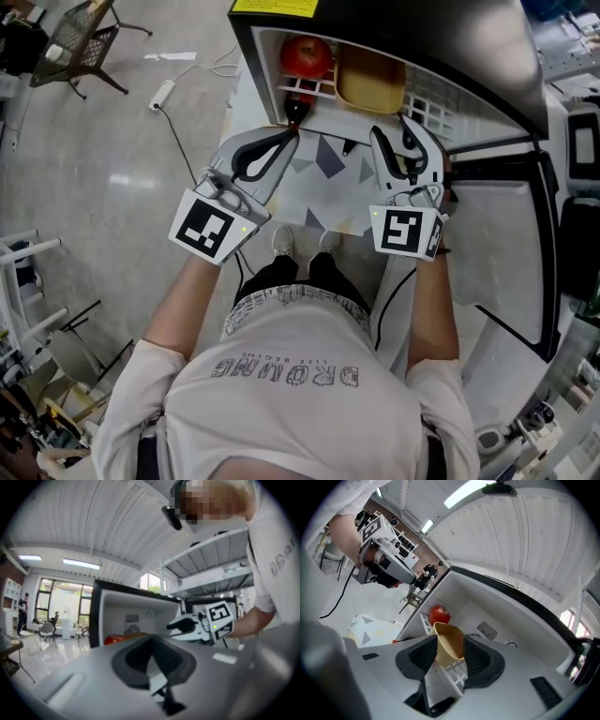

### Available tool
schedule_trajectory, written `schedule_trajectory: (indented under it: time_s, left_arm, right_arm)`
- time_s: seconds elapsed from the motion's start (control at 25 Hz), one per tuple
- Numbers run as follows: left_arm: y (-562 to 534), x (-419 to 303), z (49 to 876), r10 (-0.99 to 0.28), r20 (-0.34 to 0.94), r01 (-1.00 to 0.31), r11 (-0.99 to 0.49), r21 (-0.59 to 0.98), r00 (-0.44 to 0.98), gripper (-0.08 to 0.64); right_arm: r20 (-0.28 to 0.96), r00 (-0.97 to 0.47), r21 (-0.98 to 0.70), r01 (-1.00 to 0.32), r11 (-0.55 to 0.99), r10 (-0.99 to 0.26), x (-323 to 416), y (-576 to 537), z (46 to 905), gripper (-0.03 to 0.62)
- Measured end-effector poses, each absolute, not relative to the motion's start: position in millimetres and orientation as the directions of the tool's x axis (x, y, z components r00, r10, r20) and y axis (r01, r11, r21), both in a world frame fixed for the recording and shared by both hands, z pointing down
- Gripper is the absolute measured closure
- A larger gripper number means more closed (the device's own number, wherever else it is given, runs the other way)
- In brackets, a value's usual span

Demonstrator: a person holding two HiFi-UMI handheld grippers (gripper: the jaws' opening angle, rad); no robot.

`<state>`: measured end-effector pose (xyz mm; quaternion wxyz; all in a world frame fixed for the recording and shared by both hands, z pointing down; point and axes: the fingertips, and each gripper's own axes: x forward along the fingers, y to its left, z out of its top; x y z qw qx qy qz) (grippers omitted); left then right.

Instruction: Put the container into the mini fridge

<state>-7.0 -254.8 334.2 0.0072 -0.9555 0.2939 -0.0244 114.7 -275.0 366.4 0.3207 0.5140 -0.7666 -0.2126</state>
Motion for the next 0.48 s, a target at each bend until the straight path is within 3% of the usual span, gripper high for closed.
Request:
schedule_trajectory:
  time_s: [0.48]
  left_arm:
    - [-236,-8,323,-0.536,0.033,-0.534,-0.844,-0.054,0.844,0.554]
  right_arm:
    - [0.157,-0.324,0.528,-0.770,0.357,-0.933,110,-243,332,0.546]
